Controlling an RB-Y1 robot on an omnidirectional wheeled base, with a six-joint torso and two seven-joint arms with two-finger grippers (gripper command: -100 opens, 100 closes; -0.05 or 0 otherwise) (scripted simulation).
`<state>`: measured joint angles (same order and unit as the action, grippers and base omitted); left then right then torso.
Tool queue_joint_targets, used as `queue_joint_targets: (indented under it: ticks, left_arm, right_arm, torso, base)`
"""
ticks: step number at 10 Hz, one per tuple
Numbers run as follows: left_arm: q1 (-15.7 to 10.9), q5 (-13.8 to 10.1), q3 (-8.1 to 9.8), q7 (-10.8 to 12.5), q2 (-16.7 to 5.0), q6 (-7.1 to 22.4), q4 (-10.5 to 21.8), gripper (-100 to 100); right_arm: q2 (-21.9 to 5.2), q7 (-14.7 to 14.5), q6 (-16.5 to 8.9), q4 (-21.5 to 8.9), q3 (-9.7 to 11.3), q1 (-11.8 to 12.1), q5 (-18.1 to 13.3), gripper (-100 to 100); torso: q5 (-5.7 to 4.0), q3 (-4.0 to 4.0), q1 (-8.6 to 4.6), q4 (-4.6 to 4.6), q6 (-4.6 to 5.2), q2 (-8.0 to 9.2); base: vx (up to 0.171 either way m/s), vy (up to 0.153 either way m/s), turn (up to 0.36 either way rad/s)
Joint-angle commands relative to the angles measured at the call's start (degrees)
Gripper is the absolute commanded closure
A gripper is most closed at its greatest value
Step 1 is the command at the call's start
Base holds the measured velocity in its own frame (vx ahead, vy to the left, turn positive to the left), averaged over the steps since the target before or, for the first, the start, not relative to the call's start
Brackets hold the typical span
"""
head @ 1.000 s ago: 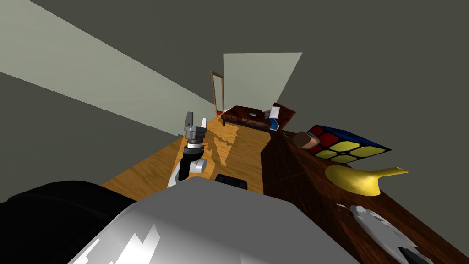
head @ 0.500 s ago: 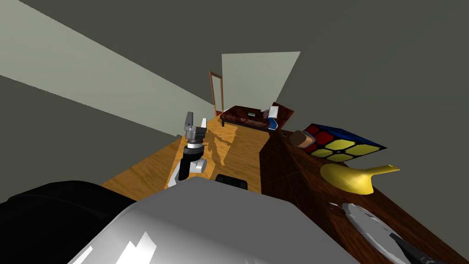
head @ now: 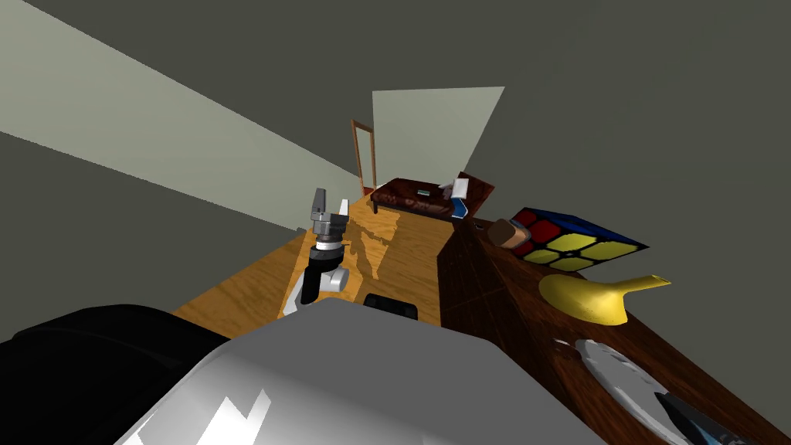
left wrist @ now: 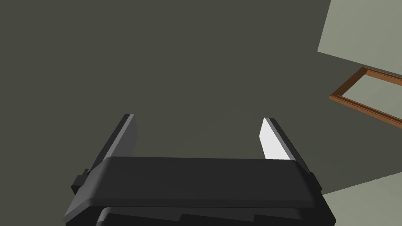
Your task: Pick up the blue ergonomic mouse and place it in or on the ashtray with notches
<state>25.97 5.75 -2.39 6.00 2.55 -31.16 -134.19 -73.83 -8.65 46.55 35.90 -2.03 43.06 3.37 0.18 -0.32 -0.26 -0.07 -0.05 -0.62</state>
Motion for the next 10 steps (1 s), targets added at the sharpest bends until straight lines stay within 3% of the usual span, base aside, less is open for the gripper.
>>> queue_joint_targets:
  ticks: [1,3,5,6,7,8,10]
  left_arm:
    - [0.00,0.00,0.00,0.00,0.00,0.00,0.00,0]
    - [0.00,0.00,0.00,0.00,0.00,0.00,0.00,0]
    - [0.00,0.00,0.00,0.00,0.00,0.00,0.00,0]
    - [-0.01,0.00,0.00,0.00,0.00,0.00,0.00,0]
    - [0.00,0.00,0.00,0.00,0.00,0.00,0.00,0]
    - [-0.01,0.00,0.00,0.00,0.00,0.00,0.00,0]
    - [-0.01,0.00,0.00,0.00,0.00,0.00,0.00,0]
  right_arm:
    - [-1.59,1.06,1.13,-0.37,-0.10,0.42,0.47,-100]
    - [-4.58,2.72,2.56,0.19,-0.82,2.41,1.66,-100]
    - [-4.58,2.72,2.56,-0.13,-0.82,2.20,1.66,-100]
    - [-6.08,3.55,3.28,0.47,-1.19,3.40,2.25,-100]
    - [-5.44,3.08,2.77,0.54,-1.17,3.13,2.07,-100]
    - [-5.56,3.17,2.75,0.67,-1.26,3.30,2.15,0]
    - [-5.54,3.16,2.75,0.66,-1.25,3.28,2.14,0]
  torso:
    - [0.00,0.00,0.00,0.00,0.00,0.00]
    - [0.01,-0.01,0.08,0.00,-0.01,-0.02]
    - [0.03,-0.01,0.04,-0.01,-0.02,-0.02]
    - [0.02,0.00,-0.01,0.00,-0.02,0.01]
    - [0.02,0.01,-0.01,0.01,0.01,0.02]
    - [0.00,0.02,-0.03,0.01,-0.01,0.03]
    - [-0.01,0.02,-0.08,0.01,-0.01,0.04]
  base:
    - [0.012,0.030,-0.125]
    - [0.016,0.036,-0.117]
    - [0.009,0.016,-0.010]
    - [0.003,0.012,-0.069]
    - [0.002,0.009,-0.021]
    - [0.000,0.000,0.000]
    - [0.000,0.000,0.000]
